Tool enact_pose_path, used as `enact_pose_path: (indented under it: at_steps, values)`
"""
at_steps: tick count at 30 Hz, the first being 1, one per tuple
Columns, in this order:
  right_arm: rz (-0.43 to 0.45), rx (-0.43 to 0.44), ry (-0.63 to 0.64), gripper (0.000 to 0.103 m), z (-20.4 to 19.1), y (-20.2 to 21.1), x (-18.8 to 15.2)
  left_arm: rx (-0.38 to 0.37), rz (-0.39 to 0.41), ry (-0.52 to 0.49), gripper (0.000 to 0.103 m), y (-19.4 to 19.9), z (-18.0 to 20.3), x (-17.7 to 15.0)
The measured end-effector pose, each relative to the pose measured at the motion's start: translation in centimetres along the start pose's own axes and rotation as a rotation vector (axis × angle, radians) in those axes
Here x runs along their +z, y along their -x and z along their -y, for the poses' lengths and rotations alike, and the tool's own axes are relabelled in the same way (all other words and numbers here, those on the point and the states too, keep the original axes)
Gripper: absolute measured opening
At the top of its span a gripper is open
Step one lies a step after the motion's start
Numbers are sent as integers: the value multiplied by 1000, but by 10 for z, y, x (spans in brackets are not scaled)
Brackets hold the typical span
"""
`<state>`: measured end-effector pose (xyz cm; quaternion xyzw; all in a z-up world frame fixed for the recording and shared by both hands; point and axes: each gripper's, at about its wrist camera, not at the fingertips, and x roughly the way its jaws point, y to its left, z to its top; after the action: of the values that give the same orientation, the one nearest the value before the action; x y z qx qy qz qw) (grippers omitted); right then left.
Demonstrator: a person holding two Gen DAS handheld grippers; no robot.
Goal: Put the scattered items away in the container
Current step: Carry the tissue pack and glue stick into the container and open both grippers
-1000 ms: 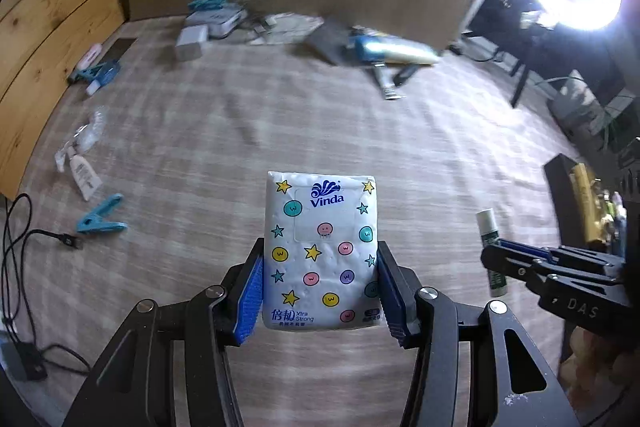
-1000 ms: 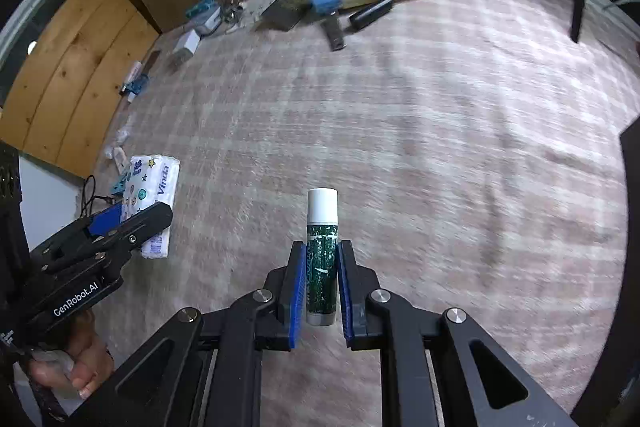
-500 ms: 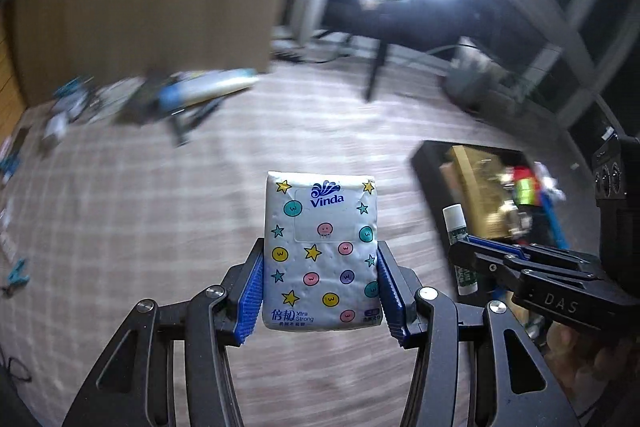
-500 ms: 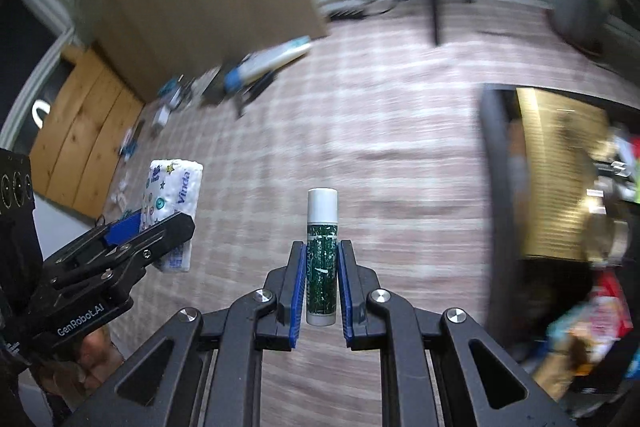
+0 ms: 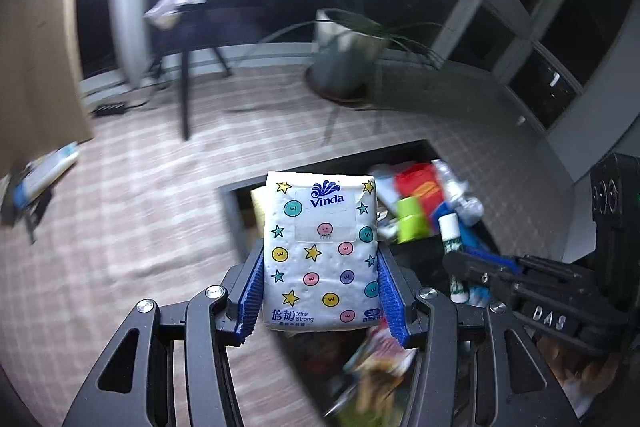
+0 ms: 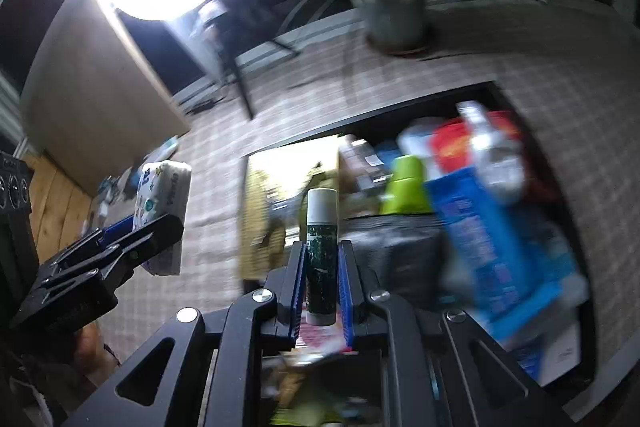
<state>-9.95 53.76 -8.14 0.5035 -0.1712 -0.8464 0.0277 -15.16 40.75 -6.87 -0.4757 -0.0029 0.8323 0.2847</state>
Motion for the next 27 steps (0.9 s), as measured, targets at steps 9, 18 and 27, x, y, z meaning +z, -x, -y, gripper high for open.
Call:
enact_pose_path:
  at_steps: [9, 18, 27]
  values:
    - [9, -29, -22, 14, 38, 8, 18, -52, 3, -23, 57, -38, 49, 30]
    - [97, -74, -16, 60, 45, 29, 24, -34, 43, -31, 83, -21, 50, 32]
    - [135, -58, 25, 60, 18, 44, 10, 44, 117, 0, 83, 44, 19, 0]
